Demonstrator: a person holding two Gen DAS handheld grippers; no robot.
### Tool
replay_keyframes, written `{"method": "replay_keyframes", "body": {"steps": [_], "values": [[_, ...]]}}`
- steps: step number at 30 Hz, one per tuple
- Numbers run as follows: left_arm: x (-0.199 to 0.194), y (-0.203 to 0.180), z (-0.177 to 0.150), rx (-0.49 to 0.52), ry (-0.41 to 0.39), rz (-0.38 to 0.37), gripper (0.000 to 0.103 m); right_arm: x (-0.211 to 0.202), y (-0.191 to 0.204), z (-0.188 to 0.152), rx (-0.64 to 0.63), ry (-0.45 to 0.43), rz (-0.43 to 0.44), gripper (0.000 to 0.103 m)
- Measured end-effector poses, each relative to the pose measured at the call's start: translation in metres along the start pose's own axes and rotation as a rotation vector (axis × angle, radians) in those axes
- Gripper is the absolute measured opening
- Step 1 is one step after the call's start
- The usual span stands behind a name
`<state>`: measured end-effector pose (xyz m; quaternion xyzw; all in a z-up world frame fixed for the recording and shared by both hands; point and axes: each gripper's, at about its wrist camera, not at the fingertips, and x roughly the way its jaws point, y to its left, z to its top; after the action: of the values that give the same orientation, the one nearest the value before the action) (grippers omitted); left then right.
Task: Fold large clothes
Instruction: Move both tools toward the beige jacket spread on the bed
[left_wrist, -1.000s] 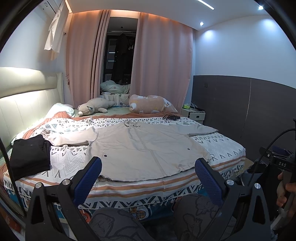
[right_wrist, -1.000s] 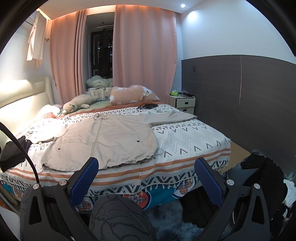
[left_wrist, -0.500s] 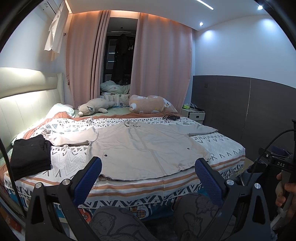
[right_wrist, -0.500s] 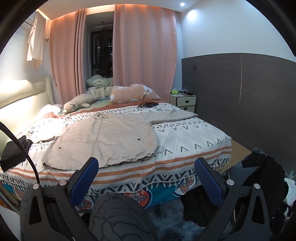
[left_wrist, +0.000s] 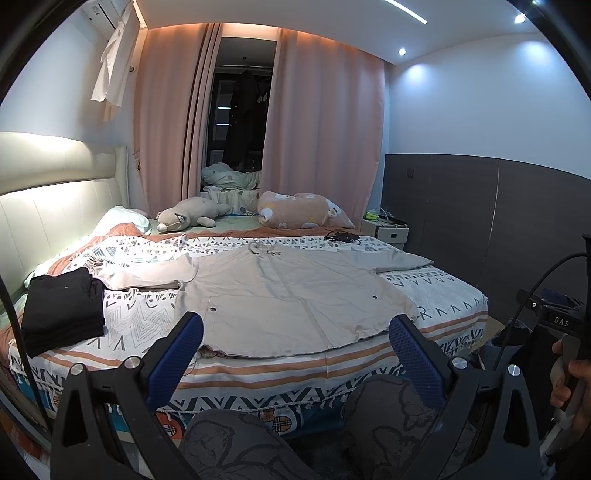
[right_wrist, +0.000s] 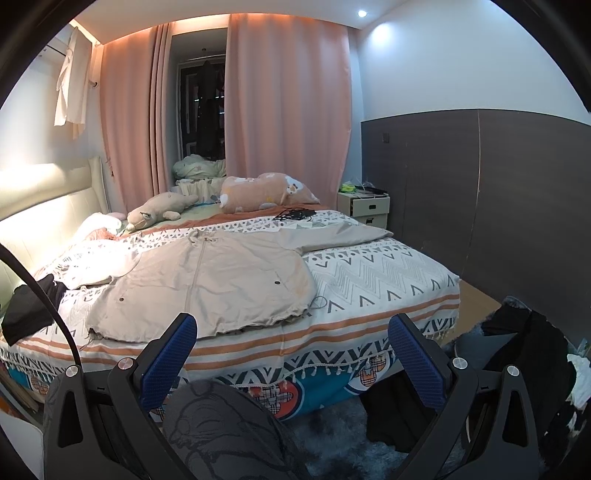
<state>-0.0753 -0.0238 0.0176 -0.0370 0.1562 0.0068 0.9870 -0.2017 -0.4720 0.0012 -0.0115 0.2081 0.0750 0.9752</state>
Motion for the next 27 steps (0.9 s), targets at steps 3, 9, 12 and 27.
{"method": "replay_keyframes", "body": {"steps": [3, 9, 12, 27], "values": [[-0.002, 0.001, -0.001, -0.003, -0.004, 0.000, 0.103, -0.001, 0.000, -0.001, 0.000, -0.003, 0.001, 0.103], [-0.003, 0.001, -0.003, 0.000, -0.008, 0.002, 0.103, -0.002, -0.002, -0.001, -0.005, -0.009, 0.006, 0.103], [-0.004, 0.000, -0.003, 0.003, -0.010, 0.002, 0.103, -0.001, -0.002, 0.000, -0.002, -0.009, 0.009, 0.103], [0.006, 0.011, 0.000, -0.009, -0.013, 0.010, 0.103, 0.011, 0.004, 0.001, -0.005, -0.004, 0.017, 0.103]]}}
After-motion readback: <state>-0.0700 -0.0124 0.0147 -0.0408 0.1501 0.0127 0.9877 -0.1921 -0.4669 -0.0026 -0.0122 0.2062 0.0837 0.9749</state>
